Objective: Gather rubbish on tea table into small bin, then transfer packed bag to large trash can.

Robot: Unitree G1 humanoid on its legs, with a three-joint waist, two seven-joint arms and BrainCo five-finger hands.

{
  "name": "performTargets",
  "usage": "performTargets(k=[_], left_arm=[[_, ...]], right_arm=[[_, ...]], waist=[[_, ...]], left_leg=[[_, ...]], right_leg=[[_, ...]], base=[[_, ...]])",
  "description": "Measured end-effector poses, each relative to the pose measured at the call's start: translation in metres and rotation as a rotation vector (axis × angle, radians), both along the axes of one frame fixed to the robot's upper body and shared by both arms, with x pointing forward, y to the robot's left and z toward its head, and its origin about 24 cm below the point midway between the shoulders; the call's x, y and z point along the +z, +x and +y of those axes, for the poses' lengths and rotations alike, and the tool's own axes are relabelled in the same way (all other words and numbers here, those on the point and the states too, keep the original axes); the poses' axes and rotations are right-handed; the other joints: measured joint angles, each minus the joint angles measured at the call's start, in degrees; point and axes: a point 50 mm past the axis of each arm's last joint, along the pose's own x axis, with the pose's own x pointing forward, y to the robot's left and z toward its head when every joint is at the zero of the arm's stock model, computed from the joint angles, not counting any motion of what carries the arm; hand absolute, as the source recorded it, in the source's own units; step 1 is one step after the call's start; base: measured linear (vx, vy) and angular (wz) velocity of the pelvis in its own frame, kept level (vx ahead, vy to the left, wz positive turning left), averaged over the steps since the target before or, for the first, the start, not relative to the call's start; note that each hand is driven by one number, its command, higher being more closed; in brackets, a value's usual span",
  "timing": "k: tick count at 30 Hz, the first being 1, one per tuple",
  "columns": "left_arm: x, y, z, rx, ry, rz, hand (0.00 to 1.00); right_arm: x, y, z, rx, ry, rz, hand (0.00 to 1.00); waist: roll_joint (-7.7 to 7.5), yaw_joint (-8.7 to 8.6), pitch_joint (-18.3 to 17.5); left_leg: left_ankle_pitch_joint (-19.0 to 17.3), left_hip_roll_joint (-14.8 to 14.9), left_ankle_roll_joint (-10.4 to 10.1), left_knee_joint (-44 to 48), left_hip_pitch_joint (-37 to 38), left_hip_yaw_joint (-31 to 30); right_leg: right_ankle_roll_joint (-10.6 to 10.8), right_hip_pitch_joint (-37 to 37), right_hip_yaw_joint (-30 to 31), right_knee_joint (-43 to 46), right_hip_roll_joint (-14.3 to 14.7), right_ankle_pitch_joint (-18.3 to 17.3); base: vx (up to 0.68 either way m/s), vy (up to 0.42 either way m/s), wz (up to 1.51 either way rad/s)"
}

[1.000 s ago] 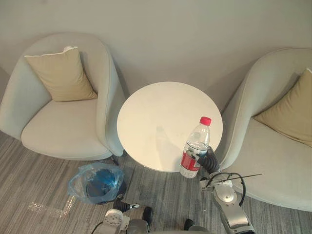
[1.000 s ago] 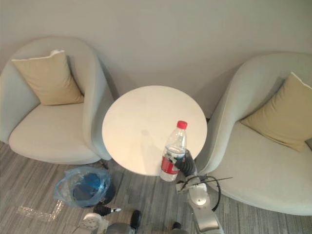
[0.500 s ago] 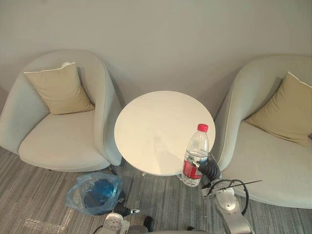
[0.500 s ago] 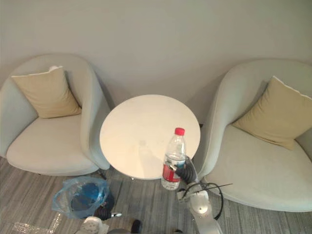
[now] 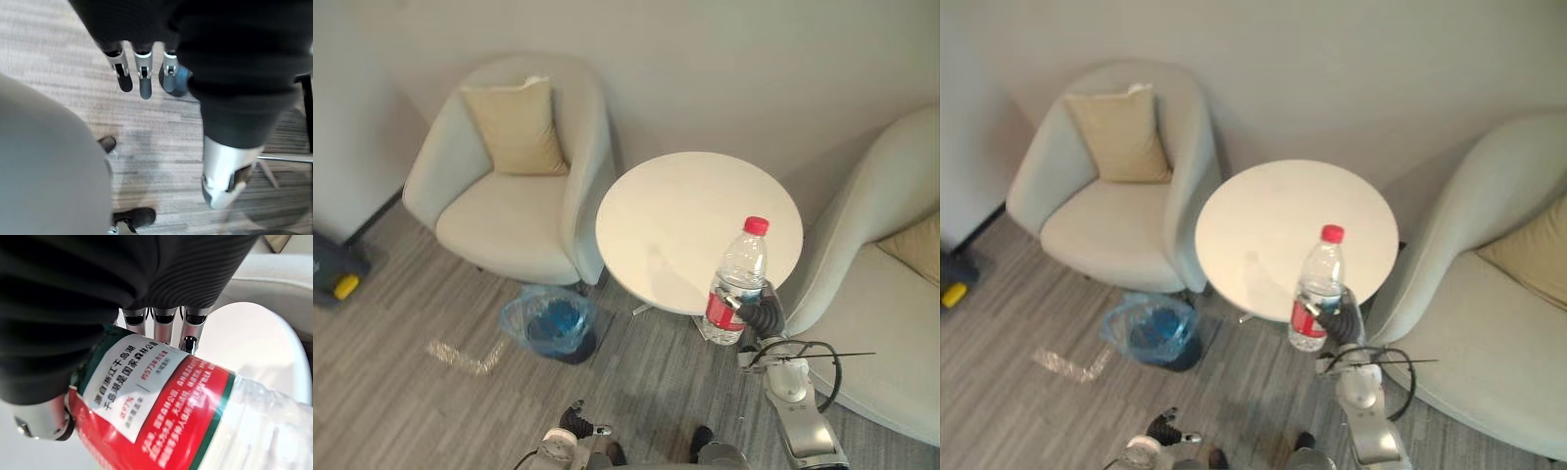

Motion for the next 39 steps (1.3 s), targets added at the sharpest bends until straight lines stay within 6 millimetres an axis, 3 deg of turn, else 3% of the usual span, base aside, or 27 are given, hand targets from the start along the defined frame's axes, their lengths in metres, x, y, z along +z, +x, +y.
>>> performTargets(k=[2, 4, 5, 8, 11, 12, 15, 17, 19, 20, 22, 24, 28, 31, 34, 37, 38, 39], left_arm=[[-0.001, -0.002, 0.0, 0.002, 0.001, 0.005, 0.0], [-0.002, -0.004, 0.001, 0.007, 0.002, 0.011, 0.0], [-0.002, -0.006, 0.002, 0.012, 0.004, 0.017, 0.0], [-0.002, -0.008, 0.003, 0.032, 0.001, 0.018, 0.0], [-0.003, -0.008, 0.004, 0.1, -0.02, 0.019, 0.0], [-0.003, -0.008, 0.005, 0.098, -0.017, 0.02, 0.0], [-0.003, -0.009, 0.006, 0.119, -0.018, 0.02, 0.0], [-0.003, -0.01, 0.009, 0.12, -0.011, 0.023, 0.0], [-0.003, -0.01, 0.01, 0.122, -0.008, 0.022, 0.0], [-0.001, -0.007, 0.011, 0.141, -0.014, 0.009, 0.0], [0.002, -0.003, 0.014, 0.188, -0.017, -0.025, 0.0], [0.004, -0.001, 0.014, 0.247, -0.034, -0.046, 0.0], [0.003, -0.003, 0.019, 0.316, -0.039, -0.044, 0.0], [0.0, -0.009, 0.022, 0.311, -0.021, -0.015, 0.0], [-0.002, -0.013, 0.022, 0.302, -0.017, 0.006, 0.0], [-0.003, -0.014, 0.02, 0.267, -0.006, 0.026, 0.0], [-0.003, -0.014, 0.022, 0.25, 0.002, 0.028, 0.0], [-0.003, -0.012, 0.023, 0.246, 0.007, 0.024, 0.0]], right_arm=[[-0.003, 0.0, 0.009, 0.024, 0.016, 0.012, 1.0], [-0.005, -0.002, 0.009, 0.021, 0.017, 0.022, 1.0], [-0.009, -0.003, 0.006, 0.011, 0.016, 0.039, 1.0], [-0.018, -0.009, 0.0, -0.015, 0.012, 0.084, 1.0], [-0.021, -0.015, -0.002, -0.036, 0.02, 0.102, 1.0], [-0.023, -0.017, -0.003, -0.039, 0.02, 0.109, 1.0], [-0.025, -0.019, -0.001, -0.036, 0.03, 0.127, 1.0], [-0.026, -0.019, 0.003, -0.033, 0.047, 0.128, 1.0], [-0.025, -0.019, 0.006, -0.029, 0.064, 0.125, 1.0], [-0.021, -0.018, 0.009, -0.015, 0.069, 0.108, 1.0], [-0.011, -0.021, 0.012, -0.001, 0.073, 0.07, 1.0], [-0.001, -0.021, 0.015, 0.028, 0.065, 0.023, 1.0], [0.006, -0.016, 0.013, 0.015, 0.064, -0.015, 1.0], [-0.013, -0.016, 0.007, -0.015, 0.057, 0.069, 1.0], [-0.027, -0.018, 0.008, -0.007, 0.052, 0.137, 1.0], [-0.036, -0.021, 0.012, 0.016, 0.046, 0.176, 1.0], [-0.038, -0.023, 0.013, 0.02, 0.045, 0.189, 1.0], [-0.041, -0.024, 0.015, 0.023, 0.049, 0.201, 1.0]], waist=[[-0.33, 0.08, -0.2], [0.14, -0.98, -0.2], [0.17, -1.73, -0.2], [0.22, -1.87, -0.3], [-0.24, -1.94, -0.4], [-0.62, -1.83, -0.4], [-0.91, -1.47, -0.9], [-1.35, -1.14, -1.3], [-1.86, -0.98, -2.2], [-1.8, -0.57, -2.1], [-1.72, 0.71, -1.9], [-1.39, 1.87, -2.0], [-1.8, 2.0, -2.1], [-2.09, 2.06, -2.0], [-1.78, 2.09, -2.3], [-0.86, 1.38, -1.9], [-1.22, 1.16, -1.6], [-2.26, 1.07, -0.7]], left_leg=[[-0.3, -1.3, 0.3, -0.2, 0.4, 0.0], [-0.3, -2.3, 0.7, -0.2, 0.4, -1.5], [-0.4, -2.9, 1.2, -0.5, 0.3, -3.4], [1.7, -3.8, 1.6, -3.3, 0.3, -7.6], [3.3, -4.5, 2.6, -4.4, -1.0, -11.6], [4.3, -5.1, 3.1, -4.4, -1.0, -13.9], [5.0, -5.9, 2.8, -4.1, -0.9, -17.4], [5.0, -5.9, 2.8, -3.8, -1.1, -17.6], [4.1, -5.9, 3.0, 0.3, -3.5, -17.3], [2.2, -5.8, 2.8, 7.4, -6.7, -15.7], [-1.8, -5.0, 1.8, 20.3, -11.2, -10.6], [-2.6, -2.8, 1.1, 31.0, -14.8, -4.2], [-2.5, -3.7, 1.4, 24.6, -13.4, -3.5], [-0.7, -4.0, 4.0, 14.7, -8.4, -3.7], [-0.1, -3.5, 4.4, 8.9, -4.5, -3.4], [0.6, -3.1, 4.4, 3.6, -1.5, -3.3], [-0.2, -3.3, 5.0, 2.4, -0.2, -3.5], [-0.7, -4.2, 5.4, 1.7, 1.5, -3.5]], right_leg=[[0.7, -0.8, 1.1, 3.5, -1.8, -1.2], [1.8, -1.1, 2.7, 5.4, -2.7, -2.3], [2.3, -1.0, 6.8, 5.8, -1.9, -3.6], [2.7, -1.4, 13.9, 6.6, 0.9, -7.2], [4.4, -1.5, 20.2, 8.5, 3.9, -11.8], [3.7, -1.2, 21.7, 9.8, 4.3, -12.5], [1.9, 2.0, 18.8, 8.3, 3.4, -11.8], [2.1, 3.5, 18.7, 7.4, 3.5, -11.5], [2.1, 4.1, 18.4, 6.3, 3.3, -9.9], [2.3, 5.6, 17.8, 5.1, 3.4, -8.2], [1.8, 8.4, 16.9, 4.3, 3.7, -7.8], [1.6, 11.4, 15.6, 4.0, 3.7, -7.8], [0.9, 10.6, 15.8, 1.4, 3.4, -7.3], [0.8, 10.5, 17.3, 0.9, 4.5, -5.9], [0.9, 8.8, 19.0, 4.7, 5.4, -5.9], [1.4, -0.2, 19.8, 21.9, 5.5, -6.4], [1.4, -2.7, 19.7, 27.8, 4.9, -6.4], [0.5, -5.6, 20.0, 34.2, 3.5, -8.5]], base=[[-0.12, 0.057, -0.1], [-0.1, 0.065, 0.32], [-0.05, 0.026, 0.6], [0.0, -0.045, 0.88], [0.1, -0.064, 0.98], [0.11, -0.068, 0.8], [0.21, -0.024, 0.85], [0.21, 0.024, 0.82], [0.17, 0.04, 0.79], [0.14, 0.058, 0.62], [0.09, 0.045, 0.41], [0.06, 0.004, 0.16], [0.05, -0.026, 0.1], [0.03, -0.012, 0.05], [-0.02, -0.003, -0.3], [-0.04, 0.019, -0.31], [-0.02, 0.021, -0.18], [-0.01, 0.014, -0.07]])
